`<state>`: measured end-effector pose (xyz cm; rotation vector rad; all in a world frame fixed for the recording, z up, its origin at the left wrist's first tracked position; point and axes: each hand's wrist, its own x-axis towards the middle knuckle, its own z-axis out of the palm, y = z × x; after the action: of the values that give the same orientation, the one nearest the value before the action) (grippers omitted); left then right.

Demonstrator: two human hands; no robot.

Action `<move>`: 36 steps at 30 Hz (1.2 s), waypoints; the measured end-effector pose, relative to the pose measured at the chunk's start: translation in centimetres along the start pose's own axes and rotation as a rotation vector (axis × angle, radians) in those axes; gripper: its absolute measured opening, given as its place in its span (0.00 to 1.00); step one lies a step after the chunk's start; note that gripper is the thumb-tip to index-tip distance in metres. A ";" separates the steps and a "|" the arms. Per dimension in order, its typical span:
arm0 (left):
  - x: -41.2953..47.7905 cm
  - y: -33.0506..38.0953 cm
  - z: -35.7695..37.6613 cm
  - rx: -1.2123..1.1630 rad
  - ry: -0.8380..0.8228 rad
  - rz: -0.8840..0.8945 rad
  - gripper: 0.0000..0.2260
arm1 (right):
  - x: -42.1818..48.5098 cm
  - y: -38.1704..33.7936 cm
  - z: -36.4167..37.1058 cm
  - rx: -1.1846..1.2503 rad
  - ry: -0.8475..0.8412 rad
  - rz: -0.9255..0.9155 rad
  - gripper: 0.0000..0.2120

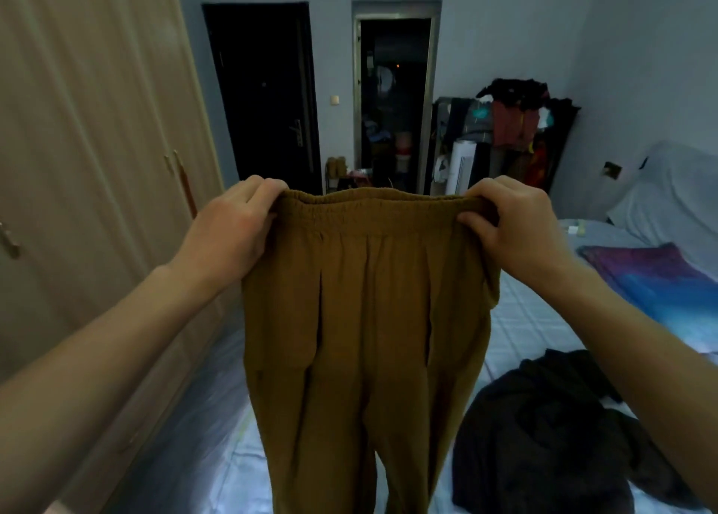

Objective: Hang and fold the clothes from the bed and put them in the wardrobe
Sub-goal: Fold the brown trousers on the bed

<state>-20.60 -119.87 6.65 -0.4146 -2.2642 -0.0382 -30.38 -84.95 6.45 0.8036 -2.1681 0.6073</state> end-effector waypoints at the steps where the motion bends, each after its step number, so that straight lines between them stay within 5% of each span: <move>1: 0.5 0.2 1.2 -0.031 -0.013 -0.005 0.16 | -0.1 1.1 0.5 -0.001 -0.011 0.015 0.06; 8: 2.0 -0.8 8.4 -0.125 -0.136 0.137 0.15 | -0.6 6.7 4.8 -0.013 -0.097 0.105 0.06; 13: 2.5 -2.9 13.7 -0.204 -0.185 0.036 0.22 | -0.3 9.3 8.9 -0.051 -0.158 0.178 0.06; 26: 4.3 -14.7 27.6 -0.272 -0.177 -0.083 0.14 | 6.5 13.2 22.9 -0.079 -0.254 0.228 0.07; 36: 7.2 -21.6 43.1 -0.314 -0.296 -0.214 0.12 | 10.0 22.9 38.3 -0.034 -0.348 0.356 0.06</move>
<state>-63.04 -131.30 -14.51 -0.3567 -2.5959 -0.4761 -69.86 -96.67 -13.56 0.5350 -2.6650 0.6394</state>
